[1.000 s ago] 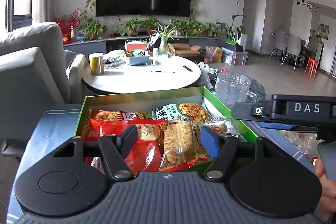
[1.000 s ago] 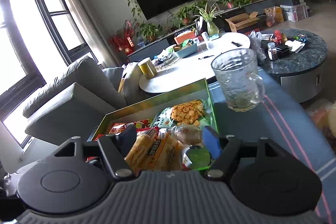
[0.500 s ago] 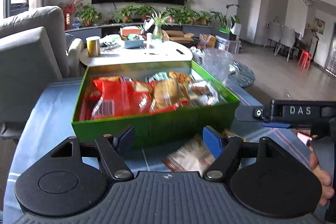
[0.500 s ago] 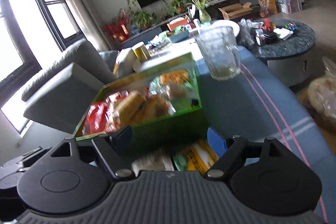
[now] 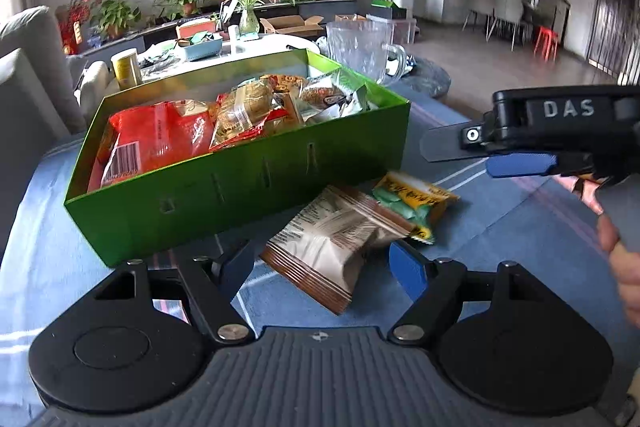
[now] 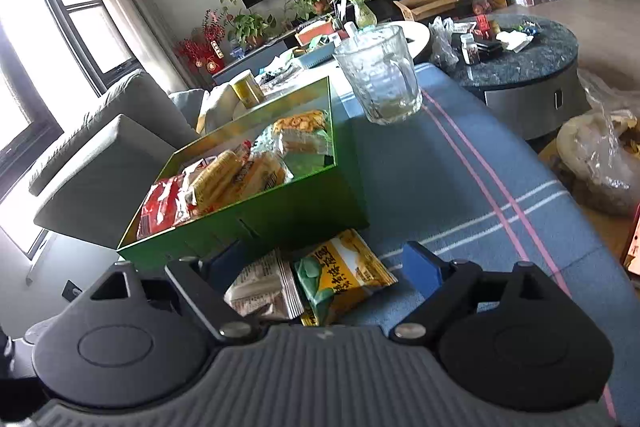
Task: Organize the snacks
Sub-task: 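Grasp the brown-and-white snack bag with the left tool and lift it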
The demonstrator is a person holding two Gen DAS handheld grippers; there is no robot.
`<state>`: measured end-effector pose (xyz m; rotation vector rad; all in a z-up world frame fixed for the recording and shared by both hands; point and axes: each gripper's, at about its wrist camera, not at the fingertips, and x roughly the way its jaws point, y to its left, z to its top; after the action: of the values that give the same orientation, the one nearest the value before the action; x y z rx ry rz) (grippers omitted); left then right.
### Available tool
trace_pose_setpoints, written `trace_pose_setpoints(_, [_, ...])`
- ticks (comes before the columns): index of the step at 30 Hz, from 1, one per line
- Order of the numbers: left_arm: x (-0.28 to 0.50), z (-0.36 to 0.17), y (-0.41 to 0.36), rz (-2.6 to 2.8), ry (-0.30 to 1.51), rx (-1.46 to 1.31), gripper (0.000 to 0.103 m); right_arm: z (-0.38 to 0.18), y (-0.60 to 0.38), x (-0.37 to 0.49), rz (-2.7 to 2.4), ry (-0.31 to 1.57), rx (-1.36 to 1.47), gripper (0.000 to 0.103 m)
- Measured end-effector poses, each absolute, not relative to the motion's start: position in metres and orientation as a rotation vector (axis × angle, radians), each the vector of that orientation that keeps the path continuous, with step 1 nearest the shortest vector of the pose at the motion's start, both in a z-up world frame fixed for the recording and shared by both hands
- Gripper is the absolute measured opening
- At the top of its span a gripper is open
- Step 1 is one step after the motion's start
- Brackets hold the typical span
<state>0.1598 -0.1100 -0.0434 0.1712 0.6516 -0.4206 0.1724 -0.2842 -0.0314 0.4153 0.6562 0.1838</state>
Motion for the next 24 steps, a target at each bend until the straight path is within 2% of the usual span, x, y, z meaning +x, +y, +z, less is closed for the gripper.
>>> trace_pose_setpoints(8, [0.182,-0.050,-0.115,-0.476,0.648,0.249,0.073,-0.044,-0.289,0.180,0.177,0.691,0.439,0.077])
trace_pose_setpoints(18, [0.204,-0.058,-0.129,-0.551,0.704,0.173,0.073,-0.054,-0.293,0.187,0.168,0.716,0.467,0.077])
trace_pose_setpoints(21, [0.204,-0.059,-0.127,-0.534,0.713,0.136,0.067,-0.054,-0.294,0.188,0.165,0.717,0.471,0.077])
trace_pose_setpoints(23, [0.204,-0.056,-0.125,-0.518,0.718,0.121,0.056,-0.055,-0.295,0.188,0.162,0.719,0.474,0.077])
trace_pose_setpoints(24, [0.204,-0.055,-0.122,-0.519,0.728,0.106,0.055,-0.055,-0.296,0.188,0.160,0.720,0.476,0.077])
